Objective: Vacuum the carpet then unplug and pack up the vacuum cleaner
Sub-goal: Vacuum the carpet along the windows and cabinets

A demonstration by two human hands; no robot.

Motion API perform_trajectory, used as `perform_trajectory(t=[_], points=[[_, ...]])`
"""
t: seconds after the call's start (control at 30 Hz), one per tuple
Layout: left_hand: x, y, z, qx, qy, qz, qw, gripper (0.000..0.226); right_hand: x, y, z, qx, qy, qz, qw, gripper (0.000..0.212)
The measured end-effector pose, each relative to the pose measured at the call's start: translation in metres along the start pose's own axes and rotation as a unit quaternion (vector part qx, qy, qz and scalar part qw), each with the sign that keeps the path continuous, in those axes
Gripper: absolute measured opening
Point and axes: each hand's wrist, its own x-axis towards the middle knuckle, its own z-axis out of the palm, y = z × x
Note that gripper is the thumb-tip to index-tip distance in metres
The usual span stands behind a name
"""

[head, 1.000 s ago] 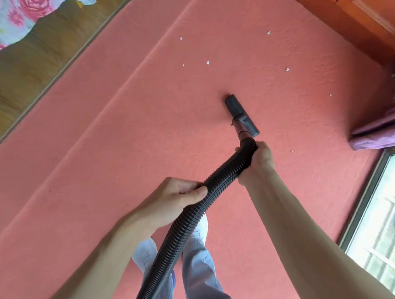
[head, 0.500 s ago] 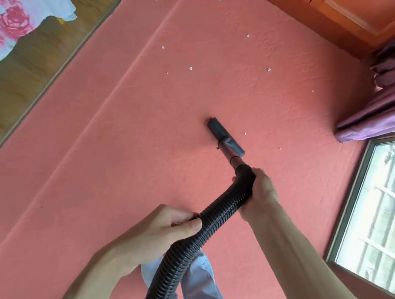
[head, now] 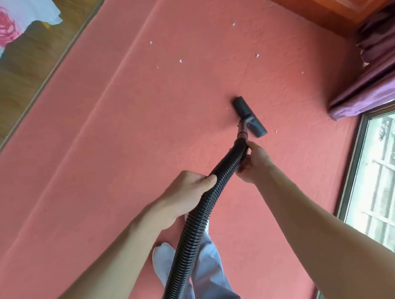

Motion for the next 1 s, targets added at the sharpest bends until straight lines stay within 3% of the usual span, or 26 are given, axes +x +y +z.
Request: perform_trajectory(t=[0.1, 0.2, 0.33, 0.47, 0.63, 0.77, 0.87, 1.0], points=[[-0.003, -0.004, 0.004, -0.001, -0.024, 0.003, 1.000, 0.041, -0.006, 0.002, -0.007, -0.011, -0.047, 0.012, 0.999, 0.037], [-0.020, -0.010, -0.012, -0.039, -0.129, -0.012, 0.991, 0.038, -0.027, 0.010, -0.015, -0.044, -0.074, 0.016, 0.996, 0.036], [-0.039, -0.018, -0.036, -0.067, -0.241, -0.025, 0.968, 0.042, -0.052, 0.026, -0.024, -0.103, -0.060, 0.017, 0.993, 0.032], [-0.041, -0.021, -0.038, -0.094, -0.283, -0.025, 0.954, 0.045, -0.060, 0.025, -0.019, -0.134, -0.056, 0.021, 0.989, 0.031], [-0.025, -0.020, -0.023, -0.156, -0.255, -0.013, 0.954, 0.032, -0.034, 0.001, 0.009, -0.223, -0.005, 0.001, 0.975, 0.031], [-0.006, -0.021, -0.001, -0.238, -0.169, -0.040, 0.956, 0.028, 0.000, -0.013, 0.039, -0.385, 0.037, -0.047, 0.921, 0.026], [0.003, -0.021, 0.011, -0.266, -0.125, -0.055, 0.954, 0.023, 0.016, -0.012, 0.049, -0.419, 0.043, -0.060, 0.905, 0.025], [-0.003, -0.028, 0.004, -0.259, -0.182, -0.057, 0.947, 0.022, 0.008, -0.001, 0.033, -0.387, 0.056, -0.055, 0.919, 0.028]])
